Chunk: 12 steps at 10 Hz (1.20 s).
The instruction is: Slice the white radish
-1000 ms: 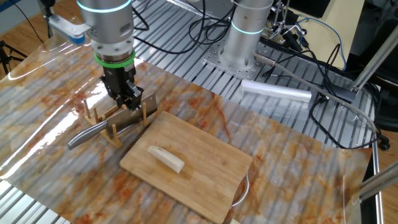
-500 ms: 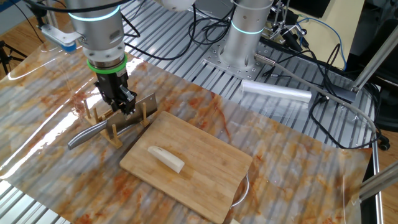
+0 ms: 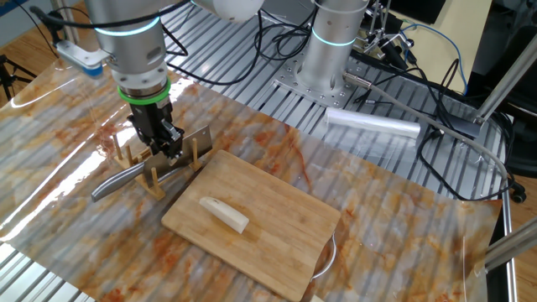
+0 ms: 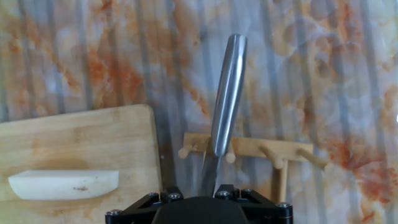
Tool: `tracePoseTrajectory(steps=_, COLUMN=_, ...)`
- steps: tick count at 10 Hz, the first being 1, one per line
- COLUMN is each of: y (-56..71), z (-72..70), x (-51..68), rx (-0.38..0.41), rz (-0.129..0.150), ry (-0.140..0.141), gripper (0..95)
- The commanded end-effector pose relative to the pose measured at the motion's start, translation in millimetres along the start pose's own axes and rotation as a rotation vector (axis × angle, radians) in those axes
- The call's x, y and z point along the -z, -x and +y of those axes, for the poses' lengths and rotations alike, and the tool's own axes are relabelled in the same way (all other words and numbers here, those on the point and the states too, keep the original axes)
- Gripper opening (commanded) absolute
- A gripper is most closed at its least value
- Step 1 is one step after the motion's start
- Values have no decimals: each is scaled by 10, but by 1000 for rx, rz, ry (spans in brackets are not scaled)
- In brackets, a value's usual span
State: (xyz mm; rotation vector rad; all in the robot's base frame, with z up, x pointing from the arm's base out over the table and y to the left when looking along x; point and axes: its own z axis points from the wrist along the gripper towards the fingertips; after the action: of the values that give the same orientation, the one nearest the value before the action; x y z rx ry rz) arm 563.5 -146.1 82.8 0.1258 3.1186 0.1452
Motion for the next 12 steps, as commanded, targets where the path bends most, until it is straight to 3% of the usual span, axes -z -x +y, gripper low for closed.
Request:
tracePoseTrajectory(steps=1, y=-5, z=-8, x=-20, rx=-4, rz=-2, ry=-4, gripper=380)
tracePoseTrajectory(steps=10, y=11, z=-25, x=-35, rx=-2, rz=1, ry=8, gripper=380)
tracePoseTrajectory(steps=12, y=11, z=-25, x=-35, rx=-19, rz=18, ry=0, gripper=380)
